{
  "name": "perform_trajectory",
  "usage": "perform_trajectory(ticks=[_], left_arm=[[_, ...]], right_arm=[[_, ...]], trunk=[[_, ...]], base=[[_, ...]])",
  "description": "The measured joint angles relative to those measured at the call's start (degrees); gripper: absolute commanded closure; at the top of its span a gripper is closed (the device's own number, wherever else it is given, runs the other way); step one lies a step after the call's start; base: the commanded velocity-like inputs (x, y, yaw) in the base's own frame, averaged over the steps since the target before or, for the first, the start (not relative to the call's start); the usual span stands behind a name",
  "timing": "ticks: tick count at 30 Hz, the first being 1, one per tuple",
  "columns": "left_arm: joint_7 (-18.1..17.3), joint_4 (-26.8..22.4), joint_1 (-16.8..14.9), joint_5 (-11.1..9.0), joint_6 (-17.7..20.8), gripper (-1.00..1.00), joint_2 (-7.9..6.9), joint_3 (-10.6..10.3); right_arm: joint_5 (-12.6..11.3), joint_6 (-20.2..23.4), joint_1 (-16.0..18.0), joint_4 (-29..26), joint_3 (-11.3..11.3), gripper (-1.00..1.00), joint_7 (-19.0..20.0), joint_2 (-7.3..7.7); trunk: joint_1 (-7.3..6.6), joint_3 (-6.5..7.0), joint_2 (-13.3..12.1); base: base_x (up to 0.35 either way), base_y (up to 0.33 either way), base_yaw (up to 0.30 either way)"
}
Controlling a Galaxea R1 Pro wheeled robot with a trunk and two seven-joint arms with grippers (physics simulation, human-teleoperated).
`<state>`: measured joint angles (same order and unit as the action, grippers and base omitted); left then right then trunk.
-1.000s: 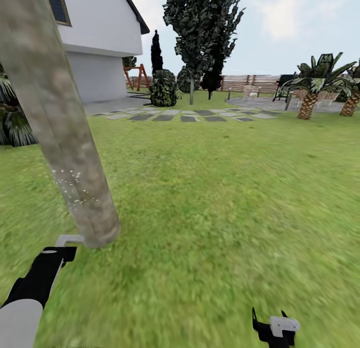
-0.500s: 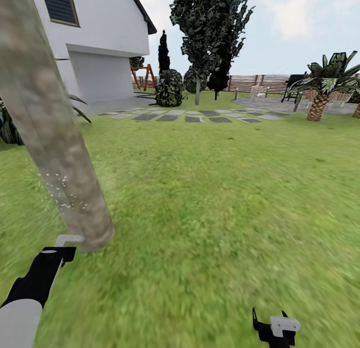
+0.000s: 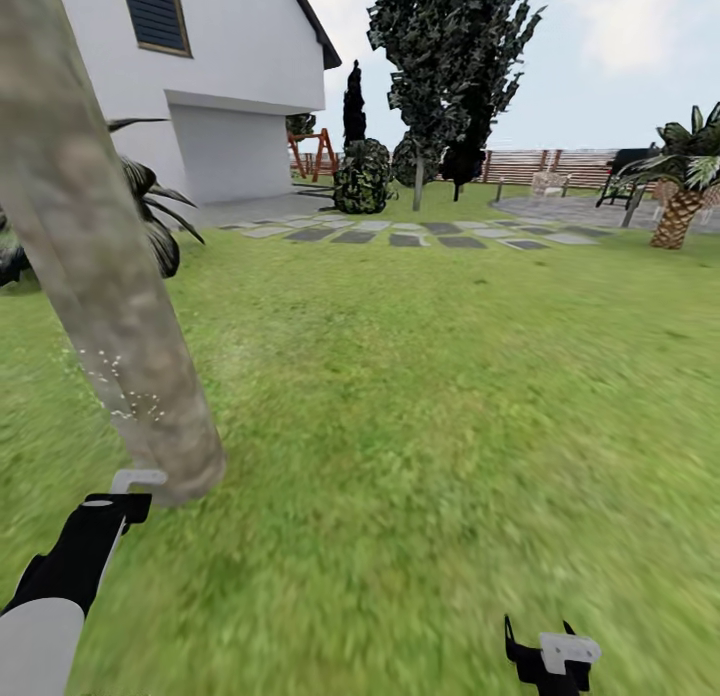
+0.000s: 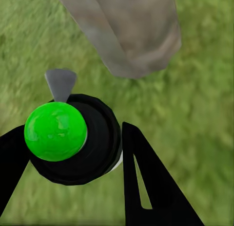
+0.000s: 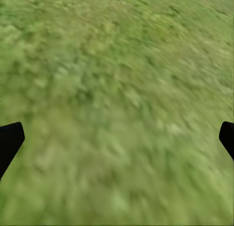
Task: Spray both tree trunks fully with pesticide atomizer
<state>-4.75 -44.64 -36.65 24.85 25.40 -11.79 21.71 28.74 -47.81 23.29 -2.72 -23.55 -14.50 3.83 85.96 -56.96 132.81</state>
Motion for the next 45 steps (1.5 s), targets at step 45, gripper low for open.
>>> perform_trajectory(ticks=[45], left_arm=[[-0.7,-5.7,-10.8,-3.8,11.3,1.00,5.64,-8.8]], right_arm=[[-0.1,-0.1,0.0,-0.1,0.0,-1.00,-0.1,-0.06]], trunk=[[-0.01,0.01,0.0]], base=[[0.067,-0.175,0.185]])
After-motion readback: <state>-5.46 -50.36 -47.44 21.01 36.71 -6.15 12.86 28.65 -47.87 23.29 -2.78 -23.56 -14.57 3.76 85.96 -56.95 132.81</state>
